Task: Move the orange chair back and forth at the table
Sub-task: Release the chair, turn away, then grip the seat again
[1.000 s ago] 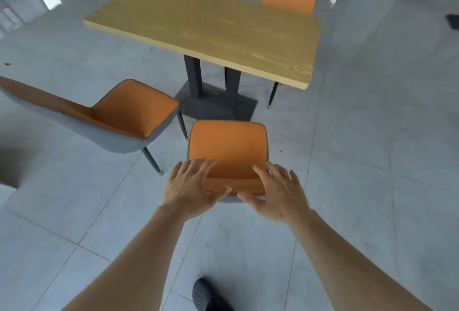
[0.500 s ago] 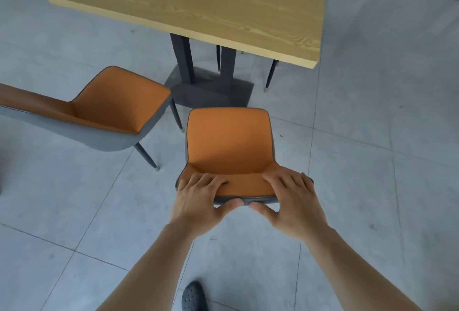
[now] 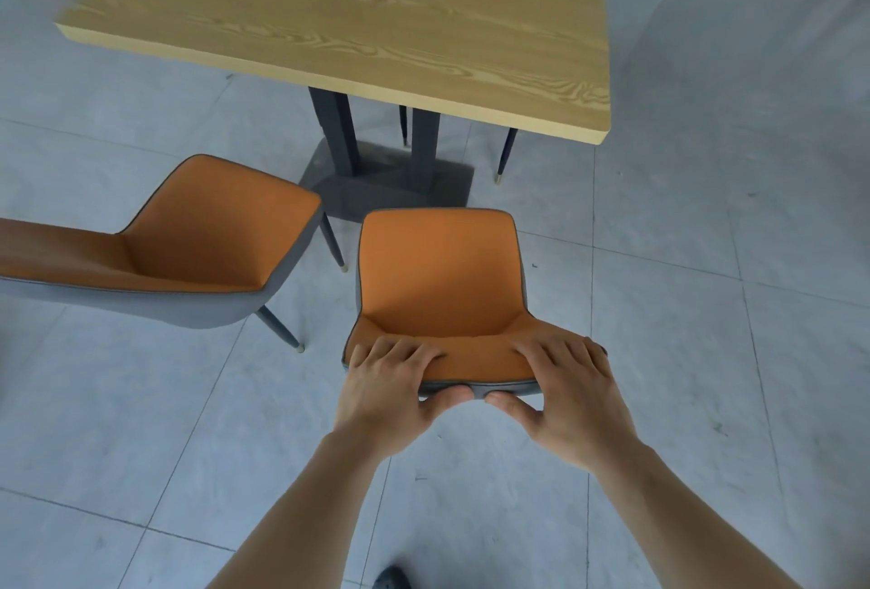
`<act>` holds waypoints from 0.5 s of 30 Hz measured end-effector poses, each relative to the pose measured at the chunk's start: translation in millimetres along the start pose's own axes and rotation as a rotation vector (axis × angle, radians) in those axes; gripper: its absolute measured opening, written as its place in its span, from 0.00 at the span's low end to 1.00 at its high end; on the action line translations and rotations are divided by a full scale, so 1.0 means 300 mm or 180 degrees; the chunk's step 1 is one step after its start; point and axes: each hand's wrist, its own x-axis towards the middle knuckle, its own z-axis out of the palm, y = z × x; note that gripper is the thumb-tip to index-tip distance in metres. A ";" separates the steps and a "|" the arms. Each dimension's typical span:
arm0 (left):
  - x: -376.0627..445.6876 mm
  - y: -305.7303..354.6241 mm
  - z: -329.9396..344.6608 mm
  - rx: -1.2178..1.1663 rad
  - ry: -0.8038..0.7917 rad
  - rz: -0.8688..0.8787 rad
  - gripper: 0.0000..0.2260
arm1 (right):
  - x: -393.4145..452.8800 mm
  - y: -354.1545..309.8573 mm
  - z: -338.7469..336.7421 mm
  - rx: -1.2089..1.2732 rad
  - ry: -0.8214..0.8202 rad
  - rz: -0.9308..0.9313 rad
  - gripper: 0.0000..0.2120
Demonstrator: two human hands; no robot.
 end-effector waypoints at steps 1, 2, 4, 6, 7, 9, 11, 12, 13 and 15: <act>0.013 -0.013 -0.008 0.0008 0.0009 0.0020 0.35 | 0.012 -0.009 0.001 -0.0002 0.0009 0.0020 0.36; 0.028 -0.026 -0.016 0.0023 0.0004 0.0038 0.35 | 0.025 -0.017 0.001 -0.0008 0.0007 0.0041 0.36; 0.056 -0.054 -0.028 0.0073 -0.0042 0.0081 0.36 | 0.053 -0.032 0.005 -0.0024 0.0000 0.0084 0.36; 0.084 -0.080 -0.036 0.0095 -0.0022 0.0134 0.36 | 0.083 -0.043 0.011 -0.0029 0.0016 0.0101 0.37; 0.097 -0.090 -0.041 0.0100 0.0006 0.0152 0.36 | 0.099 -0.047 0.013 -0.0039 0.0014 0.0105 0.37; 0.126 -0.108 -0.053 0.0121 0.0033 0.0181 0.36 | 0.130 -0.053 0.014 -0.0049 0.0011 0.0136 0.37; 0.161 -0.124 -0.068 0.0138 0.0009 0.0191 0.36 | 0.162 -0.058 0.016 -0.0055 0.0014 0.0168 0.38; 0.182 -0.131 -0.075 0.0143 -0.0001 0.0189 0.36 | 0.179 -0.058 0.017 -0.0057 0.0022 0.0189 0.38; 0.203 -0.139 -0.082 0.0148 -0.0009 0.0195 0.36 | 0.199 -0.058 0.018 -0.0065 0.0027 0.0211 0.38; 0.249 -0.156 -0.096 0.0160 -0.0042 0.0222 0.37 | 0.244 -0.056 0.021 -0.0094 0.0012 0.0256 0.39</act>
